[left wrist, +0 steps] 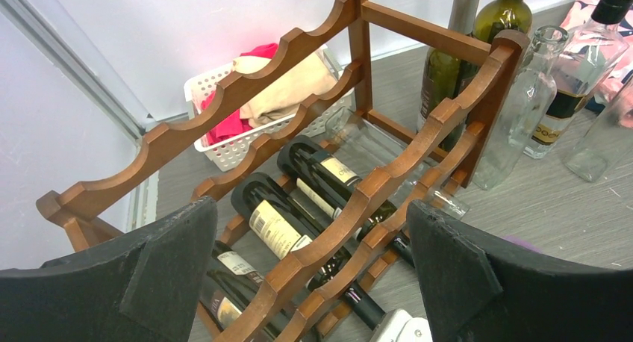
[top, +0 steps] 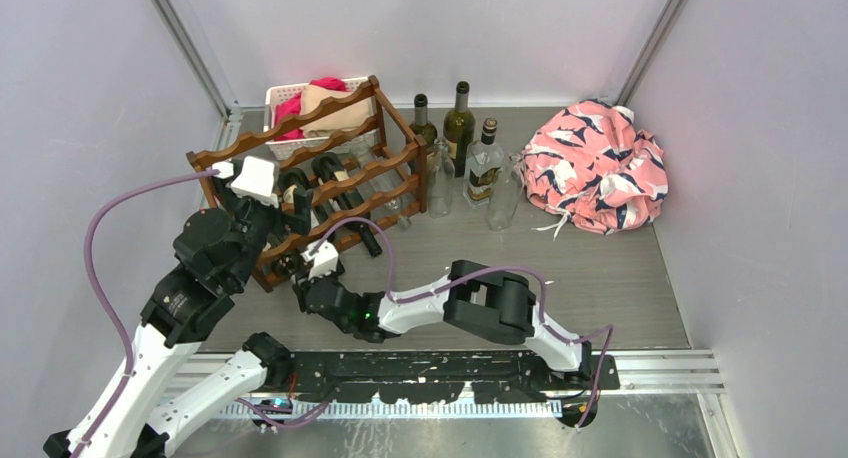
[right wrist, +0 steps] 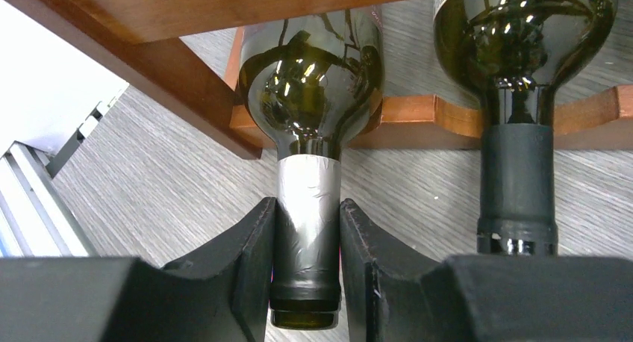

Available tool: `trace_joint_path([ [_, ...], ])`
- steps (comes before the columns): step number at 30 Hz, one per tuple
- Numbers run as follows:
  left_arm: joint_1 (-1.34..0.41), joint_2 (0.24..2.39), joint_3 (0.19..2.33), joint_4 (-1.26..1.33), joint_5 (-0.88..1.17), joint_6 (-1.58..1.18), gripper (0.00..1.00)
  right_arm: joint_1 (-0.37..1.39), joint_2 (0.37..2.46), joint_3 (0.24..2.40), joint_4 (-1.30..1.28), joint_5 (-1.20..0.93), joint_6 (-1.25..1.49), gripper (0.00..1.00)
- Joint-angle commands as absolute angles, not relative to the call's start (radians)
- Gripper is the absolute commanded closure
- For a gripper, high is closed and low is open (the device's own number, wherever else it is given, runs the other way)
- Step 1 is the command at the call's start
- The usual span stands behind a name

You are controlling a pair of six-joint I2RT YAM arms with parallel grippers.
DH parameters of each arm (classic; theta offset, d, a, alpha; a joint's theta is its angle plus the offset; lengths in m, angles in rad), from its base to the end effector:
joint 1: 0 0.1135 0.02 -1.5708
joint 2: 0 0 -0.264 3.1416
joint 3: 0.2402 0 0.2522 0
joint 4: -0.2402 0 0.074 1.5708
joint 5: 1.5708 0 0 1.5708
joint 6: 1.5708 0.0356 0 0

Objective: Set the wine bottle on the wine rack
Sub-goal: Adjust the wine bottle in the wine rack.

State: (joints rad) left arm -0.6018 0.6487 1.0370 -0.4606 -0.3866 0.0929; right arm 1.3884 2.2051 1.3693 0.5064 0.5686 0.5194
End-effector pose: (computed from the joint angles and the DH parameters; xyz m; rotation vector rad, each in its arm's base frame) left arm 0.1068 -0.0571 0.4135 0.2727 1.6154 -0.0720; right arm 0.1066 0.4721 0.1510 -0.4353 1.8715 0.7789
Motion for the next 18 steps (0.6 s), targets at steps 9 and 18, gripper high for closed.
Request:
trace_joint_path([
  [9,-0.596,0.645,1.03,-0.387,-0.402,0.118,0.04,1.376,2.283,1.391,0.617,0.538,0.512,0.99],
  [18,-0.597,0.646,1.028,-0.382,-0.4,0.12,0.04,1.375,2.329,1.431,0.604,0.545,0.511,0.99],
])
